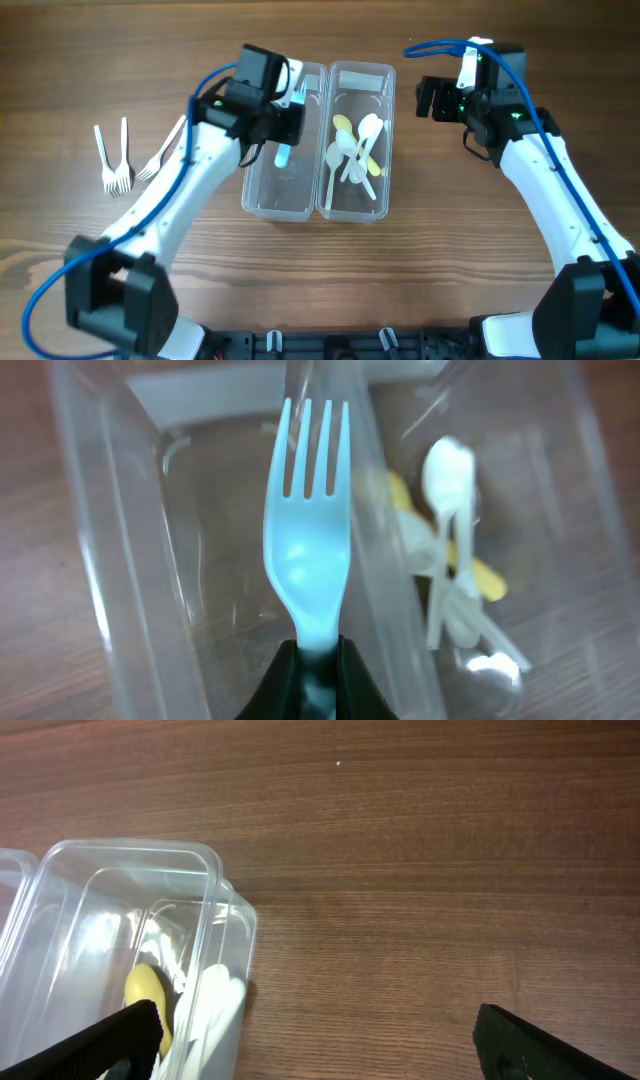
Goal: Pack container
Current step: 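Carry the blue fork right into the left container and release, then move the left gripper back to the forks and grasp the yellow fork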
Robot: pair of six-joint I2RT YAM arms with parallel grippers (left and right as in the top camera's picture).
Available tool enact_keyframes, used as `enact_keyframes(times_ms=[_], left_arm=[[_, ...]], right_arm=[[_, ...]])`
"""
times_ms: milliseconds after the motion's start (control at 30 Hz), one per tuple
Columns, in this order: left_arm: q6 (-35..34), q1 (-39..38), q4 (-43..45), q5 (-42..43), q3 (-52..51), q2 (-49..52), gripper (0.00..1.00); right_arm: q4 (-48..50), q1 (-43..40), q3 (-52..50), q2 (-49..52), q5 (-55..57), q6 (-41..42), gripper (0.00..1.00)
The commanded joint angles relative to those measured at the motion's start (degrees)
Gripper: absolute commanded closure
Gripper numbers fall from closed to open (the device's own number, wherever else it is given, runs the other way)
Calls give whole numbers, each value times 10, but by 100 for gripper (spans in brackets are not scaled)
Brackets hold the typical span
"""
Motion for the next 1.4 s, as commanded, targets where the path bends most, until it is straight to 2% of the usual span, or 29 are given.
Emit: enact_keyframes(times_ms=[0,33,100,133,167,300,333,400,500,633,767,833,900,1000,1167,1367], left_arm=[[5,-1,2,-23,-1,26,64],[5,0,3,-23,-1,27,55],[5,2,8,-40,0,24,51],[5,5,9,-64,2,21,37],[5,8,8,-99,6,16,31],[5,27,8,-240,19,-12,30],[5,32,6,-264,19,-18,26],[5,45,-1,-286,19,-27,13],[5,66,-21,-287,19,-28,7],[5,105,-40,-286,18,-26,6],[6,154,-37,-270,18,-25,18],[10,184,-38,-232,17,-20,18],[46,210,-42,-164,17,-9,23],[82,240,-49,-92,15,12,24],[93,271,-50,-87,1,54,23],[95,272,-57,-84,-2,94,26]], right_arm=[[3,2,1,-3,8,-6,0],[3,2,1,-3,8,-6,0],[3,2,1,-3,8,-6,0],[3,2,1,-3,8,-6,0],[3,2,1,-3,8,-6,0],[3,2,1,-3,8,-6,0],[3,2,1,-3,8,-6,0],[3,2,1,-3,8,-6,0],[3,2,1,-3,8,-5,0],[3,2,1,-3,8,-6,0],[3,2,1,-3,8,-6,0],[3,2,1,-3,8,-6,0],[3,2,1,-3,8,-6,0],[3,2,1,-3,8,-6,0],[3,2,1,-3,8,-6,0],[3,2,1,-3,8,-6,0]])
